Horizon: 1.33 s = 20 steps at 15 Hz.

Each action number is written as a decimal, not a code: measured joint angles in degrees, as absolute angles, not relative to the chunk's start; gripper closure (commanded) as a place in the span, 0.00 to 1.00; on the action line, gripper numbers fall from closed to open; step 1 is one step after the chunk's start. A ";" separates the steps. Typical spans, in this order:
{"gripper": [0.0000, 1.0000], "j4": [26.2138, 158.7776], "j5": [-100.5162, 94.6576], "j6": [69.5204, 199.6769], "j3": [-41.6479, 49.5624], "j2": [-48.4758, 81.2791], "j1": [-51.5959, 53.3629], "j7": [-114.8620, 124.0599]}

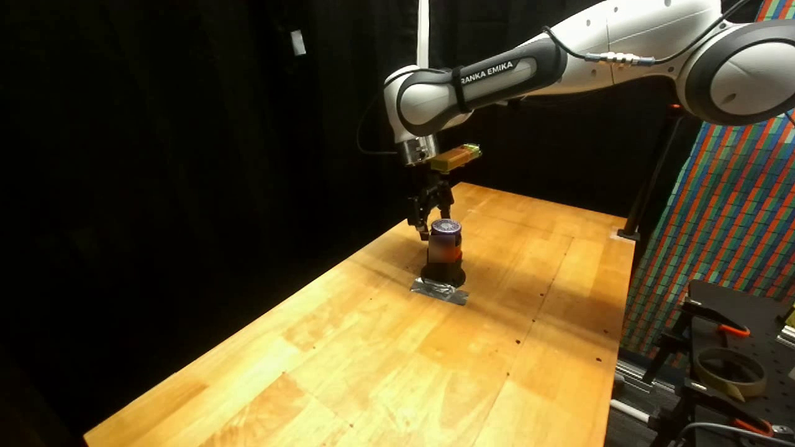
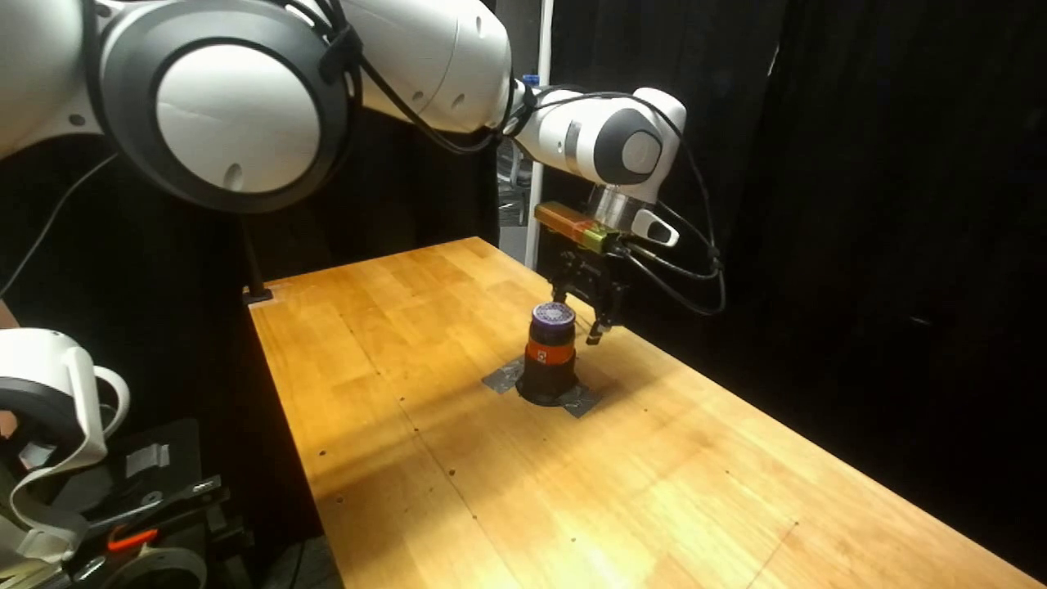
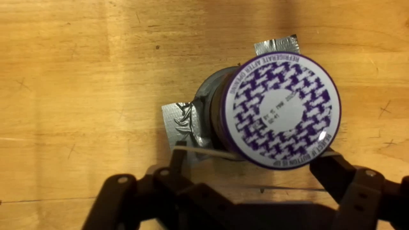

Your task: Put the rubber band on the jar.

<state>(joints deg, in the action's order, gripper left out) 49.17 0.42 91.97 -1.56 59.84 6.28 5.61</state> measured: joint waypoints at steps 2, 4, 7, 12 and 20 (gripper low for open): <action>0.00 48.49 0.42 93.88 -1.54 59.83 6.04 5.68; 0.00 48.14 0.42 95.99 -1.49 59.83 5.90 5.81; 0.00 47.80 0.42 97.18 -1.42 59.82 5.84 5.91; 0.00 47.66 0.41 95.73 -1.25 58.71 5.80 5.92; 0.00 49.59 0.42 91.00 -1.63 58.52 5.63 5.77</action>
